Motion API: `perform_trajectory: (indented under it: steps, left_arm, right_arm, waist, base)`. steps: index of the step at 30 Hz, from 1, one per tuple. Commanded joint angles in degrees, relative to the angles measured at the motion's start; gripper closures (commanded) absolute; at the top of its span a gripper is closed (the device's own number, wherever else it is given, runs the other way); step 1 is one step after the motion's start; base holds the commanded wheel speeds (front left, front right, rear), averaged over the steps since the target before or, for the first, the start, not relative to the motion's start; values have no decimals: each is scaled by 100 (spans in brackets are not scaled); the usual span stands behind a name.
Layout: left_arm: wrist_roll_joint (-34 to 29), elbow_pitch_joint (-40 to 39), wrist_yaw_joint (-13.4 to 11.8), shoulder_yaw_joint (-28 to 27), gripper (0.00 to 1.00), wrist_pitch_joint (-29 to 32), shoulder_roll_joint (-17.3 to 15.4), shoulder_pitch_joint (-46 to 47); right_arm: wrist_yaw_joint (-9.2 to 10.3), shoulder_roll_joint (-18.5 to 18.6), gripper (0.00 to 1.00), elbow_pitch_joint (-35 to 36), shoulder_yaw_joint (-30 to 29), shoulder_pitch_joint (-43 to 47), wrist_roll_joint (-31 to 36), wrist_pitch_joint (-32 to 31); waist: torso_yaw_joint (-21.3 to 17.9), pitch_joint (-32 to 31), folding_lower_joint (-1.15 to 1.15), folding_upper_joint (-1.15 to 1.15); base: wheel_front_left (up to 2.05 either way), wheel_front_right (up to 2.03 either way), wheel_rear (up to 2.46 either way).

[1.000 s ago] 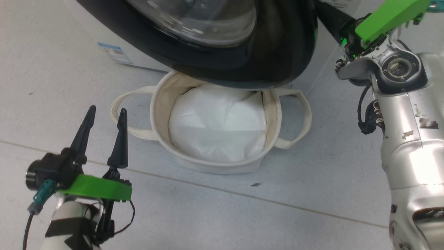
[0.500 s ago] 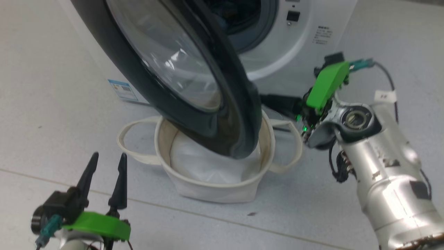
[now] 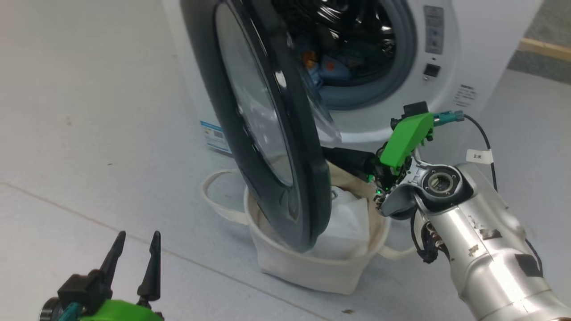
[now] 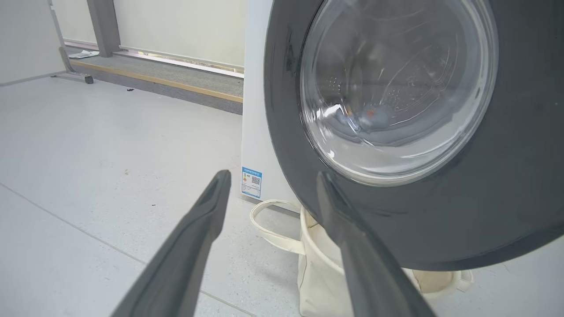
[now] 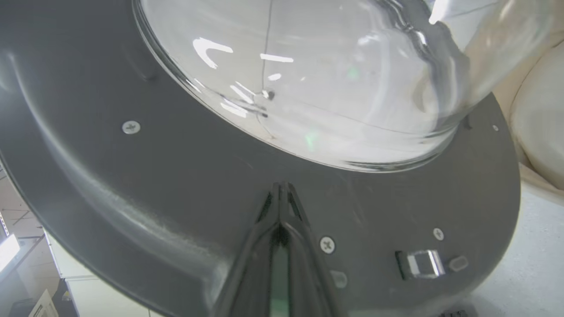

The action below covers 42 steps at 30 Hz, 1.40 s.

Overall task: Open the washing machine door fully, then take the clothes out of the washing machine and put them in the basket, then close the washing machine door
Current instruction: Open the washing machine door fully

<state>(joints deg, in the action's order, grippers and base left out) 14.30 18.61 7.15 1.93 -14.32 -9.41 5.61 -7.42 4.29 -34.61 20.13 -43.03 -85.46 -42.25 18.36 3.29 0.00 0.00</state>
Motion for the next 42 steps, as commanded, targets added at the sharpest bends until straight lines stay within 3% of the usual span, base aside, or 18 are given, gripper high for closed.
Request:
perform_trajectory:
  steps: [1, 17, 29, 34, 39, 40, 41, 42]
  left_arm:
    - [-39, -154, 25, -188, 0, -68, -157, 92]
    - [23, -109, -50, -133, 0, 89, -243, 65]
    - [143, -230, -174, -205, 0, 63, -248, 71]
    - [164, -236, -170, -172, 0, 69, -279, 98]
    - [195, -178, -141, -113, 0, 101, -345, 181]
    - [206, -178, -139, -120, 0, 97, -361, 186]
    - [222, -182, -138, -133, 0, 90, -370, 192]
    - [234, -191, -140, -146, 0, 81, -379, 195]
  right_arm:
    - [-7, -141, 100, 177, 172, -73, -105, -12]
    - [-7, -141, 100, 185, 936, -21, -812, 353]
    - [-7, -141, 100, 86, 1855, -500, -1687, 957]
    - [-7, -119, 100, 82, 1986, -594, -1710, 1193]
    - [-7, 176, 100, 306, 2018, -417, -1596, 1482]
    - [-7, 248, 97, 393, 2027, -373, -1565, 1545]
    - [-7, 328, 43, 492, 2030, -324, -1531, 1617]
    - [-7, 414, 6, 606, 2035, -265, -1497, 1684]
  waist:
    - [290, -171, 0, 0]
    - [1085, -420, 0, 0]
    - [1183, -253, 0, 0]
    - [1150, -257, 0, 0]
    - [1042, -255, 0, 0]
    - [985, -230, 0, 0]
    - [928, -208, 0, 0]
    - [872, -189, 0, 0]
  base:
    - [0, 0, 0]
    - [0, 0, 0]
    - [0, 0, 0]
    - [0, 0, 0]
    - [0, 0, 0]
    - [0, 0, 0]
    - [0, 0, 0]
    - [0, 0, 0]
